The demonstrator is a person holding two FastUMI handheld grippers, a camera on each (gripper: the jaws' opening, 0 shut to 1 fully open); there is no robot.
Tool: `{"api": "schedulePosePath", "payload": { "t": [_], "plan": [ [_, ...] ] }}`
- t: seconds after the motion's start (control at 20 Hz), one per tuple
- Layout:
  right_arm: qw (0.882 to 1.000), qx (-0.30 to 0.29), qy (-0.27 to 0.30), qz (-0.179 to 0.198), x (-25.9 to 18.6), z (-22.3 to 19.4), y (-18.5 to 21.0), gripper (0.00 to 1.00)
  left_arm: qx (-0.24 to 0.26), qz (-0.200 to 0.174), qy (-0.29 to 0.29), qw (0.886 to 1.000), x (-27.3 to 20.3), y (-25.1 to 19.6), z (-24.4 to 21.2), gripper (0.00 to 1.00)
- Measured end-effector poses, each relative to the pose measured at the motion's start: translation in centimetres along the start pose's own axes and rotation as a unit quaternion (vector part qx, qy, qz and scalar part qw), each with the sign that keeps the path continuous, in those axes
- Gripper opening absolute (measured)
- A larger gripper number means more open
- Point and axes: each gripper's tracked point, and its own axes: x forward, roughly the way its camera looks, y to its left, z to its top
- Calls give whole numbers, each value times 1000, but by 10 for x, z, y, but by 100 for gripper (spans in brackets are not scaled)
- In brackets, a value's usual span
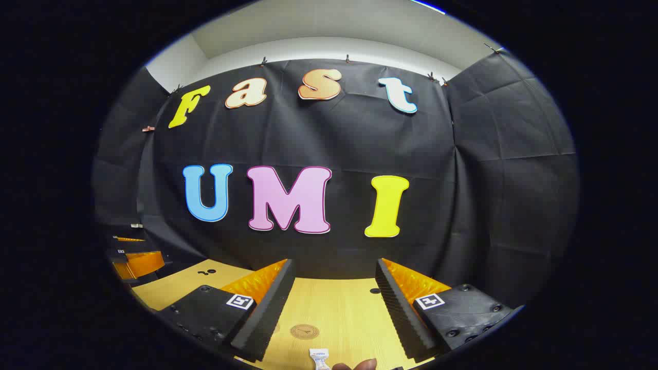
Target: Put the toothbrush and toothpaste on the desktop into the cup, then pick up the cup and place it on the coaster on the desktop.
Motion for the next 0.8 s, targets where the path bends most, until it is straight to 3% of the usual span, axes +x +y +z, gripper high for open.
{"api": "schedulePosePath", "payload": {
  "t": [0.8],
  "plan": [
    [1000, -2, 24, -7, 8, -20, -2, 97, 4, -17, 28, 999, 17, -13, -17, 96]
  ]
}}
